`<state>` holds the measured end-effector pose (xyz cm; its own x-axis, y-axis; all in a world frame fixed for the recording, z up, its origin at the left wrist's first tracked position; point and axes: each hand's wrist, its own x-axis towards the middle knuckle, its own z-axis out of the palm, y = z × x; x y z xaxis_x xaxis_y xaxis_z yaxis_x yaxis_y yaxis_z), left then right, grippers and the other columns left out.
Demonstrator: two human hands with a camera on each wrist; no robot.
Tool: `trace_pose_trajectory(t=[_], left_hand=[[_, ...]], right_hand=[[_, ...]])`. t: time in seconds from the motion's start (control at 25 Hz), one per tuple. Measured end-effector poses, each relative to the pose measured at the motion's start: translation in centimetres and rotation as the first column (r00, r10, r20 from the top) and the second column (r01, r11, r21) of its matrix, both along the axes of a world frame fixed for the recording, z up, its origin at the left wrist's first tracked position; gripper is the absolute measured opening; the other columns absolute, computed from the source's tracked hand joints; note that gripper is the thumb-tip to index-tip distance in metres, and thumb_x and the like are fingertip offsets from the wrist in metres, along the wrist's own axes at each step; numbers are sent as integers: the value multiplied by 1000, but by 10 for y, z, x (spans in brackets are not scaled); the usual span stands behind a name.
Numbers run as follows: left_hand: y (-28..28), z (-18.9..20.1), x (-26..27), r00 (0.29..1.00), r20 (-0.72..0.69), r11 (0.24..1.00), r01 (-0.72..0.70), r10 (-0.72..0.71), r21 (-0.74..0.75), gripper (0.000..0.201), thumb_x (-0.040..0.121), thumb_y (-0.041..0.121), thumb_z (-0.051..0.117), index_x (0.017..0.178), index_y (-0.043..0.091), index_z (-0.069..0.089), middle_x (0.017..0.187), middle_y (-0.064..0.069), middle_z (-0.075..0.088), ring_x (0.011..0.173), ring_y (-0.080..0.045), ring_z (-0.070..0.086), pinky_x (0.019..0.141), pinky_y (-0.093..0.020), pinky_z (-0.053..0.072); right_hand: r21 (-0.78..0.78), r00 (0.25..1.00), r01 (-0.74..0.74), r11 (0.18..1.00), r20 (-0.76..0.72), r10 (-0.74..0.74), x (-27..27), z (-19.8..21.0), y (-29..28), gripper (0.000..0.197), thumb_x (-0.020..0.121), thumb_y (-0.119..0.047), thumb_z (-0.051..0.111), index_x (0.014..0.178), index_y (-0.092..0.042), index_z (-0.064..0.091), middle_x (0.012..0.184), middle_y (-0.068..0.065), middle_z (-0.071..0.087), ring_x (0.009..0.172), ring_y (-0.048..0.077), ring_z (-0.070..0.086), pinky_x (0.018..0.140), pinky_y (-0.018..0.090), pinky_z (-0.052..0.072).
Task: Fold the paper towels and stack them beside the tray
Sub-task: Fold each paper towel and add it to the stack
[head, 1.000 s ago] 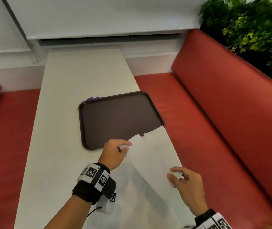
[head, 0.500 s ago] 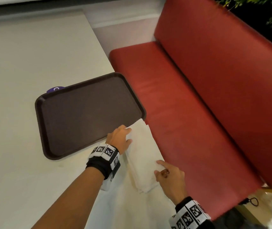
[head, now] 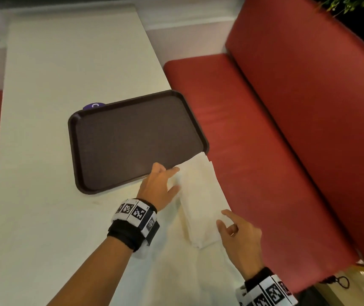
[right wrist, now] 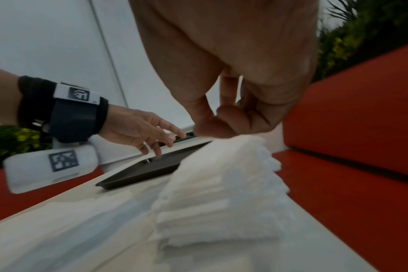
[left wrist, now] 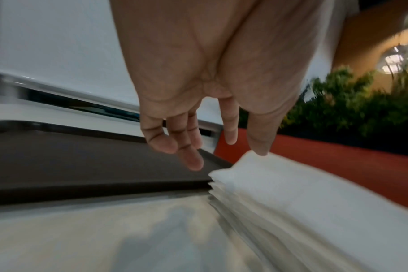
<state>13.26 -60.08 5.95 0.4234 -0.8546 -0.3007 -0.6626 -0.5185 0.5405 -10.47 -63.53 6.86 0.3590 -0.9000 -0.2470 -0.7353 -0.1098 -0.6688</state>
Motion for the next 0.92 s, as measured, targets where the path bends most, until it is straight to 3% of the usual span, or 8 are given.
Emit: trace_pose_trajectory(t=[0.08, 0.2, 0.28, 0.36, 0.44, 0.56, 0.68, 0.92], left_hand=[[59, 12, 5, 988, -92, 990, -128, 122, -57, 44, 83, 39, 64, 126, 35, 53, 111, 2, 43, 80, -16, 57, 80, -29, 51], [172, 17, 5, 939, -186, 956, -272, 288, 107, 35, 81, 37, 67, 114, 40, 56, 103, 2, 53, 72, -10, 58, 69, -14, 43], [248, 15, -5, 890, -234, 905, -328, 392, 270, 27, 81, 39, 67, 103, 46, 54, 99, 5, 55, 72, -7, 60, 65, -11, 42], [307, 10, -20, 832, -259, 850, -391, 491, 353, 26, 78, 39, 70, 94, 50, 53, 95, 8, 57, 72, -8, 61, 64, -12, 44], [360, 5, -36, 773, -240, 789, -480, 587, 383, 31, 72, 37, 76, 87, 52, 54, 88, 5, 59, 71, -8, 61, 65, -12, 44], [419, -6, -58, 684, -211, 704, -603, 698, 374, 33, 65, 35, 81, 77, 57, 59, 78, 2, 61, 62, -7, 61, 61, -8, 43], [455, -17, -68, 622, -206, 652, -681, 755, 333, 48, 62, 29, 85, 60, 68, 57, 72, -2, 60, 53, -9, 57, 56, -6, 42], [475, -18, -59, 616, -218, 653, -727, 757, 212, 42, 60, 26, 86, 63, 59, 61, 65, 2, 55, 49, -7, 53, 64, -17, 41]], right_hand=[[-97, 998, -64, 993, 20, 67, 4, 15, 16, 18, 85, -20, 70, 103, -20, 71, 33, -9, 38, 36, 9, 40, 57, 5, 36], [-126, 971, -231, 965, 31, 237, 21, 7, 54, 18, 79, -25, 76, 95, -21, 71, 42, -14, 47, 41, 4, 45, 58, 8, 38], [-14, 930, -367, 930, -8, 367, 44, -12, 84, 41, 79, -39, 73, 115, -22, 64, 86, -10, 63, 74, 2, 58, 76, 16, 46], [107, 860, -479, 871, -143, 490, 69, -30, 105, 72, 80, -53, 66, 140, -20, 41, 131, 0, 45, 119, 14, 48, 99, 24, 41], [125, 789, -529, 840, -292, 540, 96, -39, 117, 90, 78, -61, 62, 147, -20, 23, 149, 7, 21, 138, 23, 26, 109, 36, 31], [128, 757, -477, 869, -442, 481, 131, -48, 106, 101, 75, -65, 62, 149, -16, 14, 153, 12, 13, 140, 33, 16, 110, 48, 26], [163, 653, -527, 834, -551, 520, 149, -53, 87, 92, 75, -62, 64, 143, -15, 25, 143, 10, 35, 132, 30, 34, 106, 47, 31], [143, 700, -445, 884, -561, 443, 152, -50, 87, 95, 63, -58, 78, 135, -16, 32, 137, 13, 36, 127, 33, 39, 103, 49, 37]])
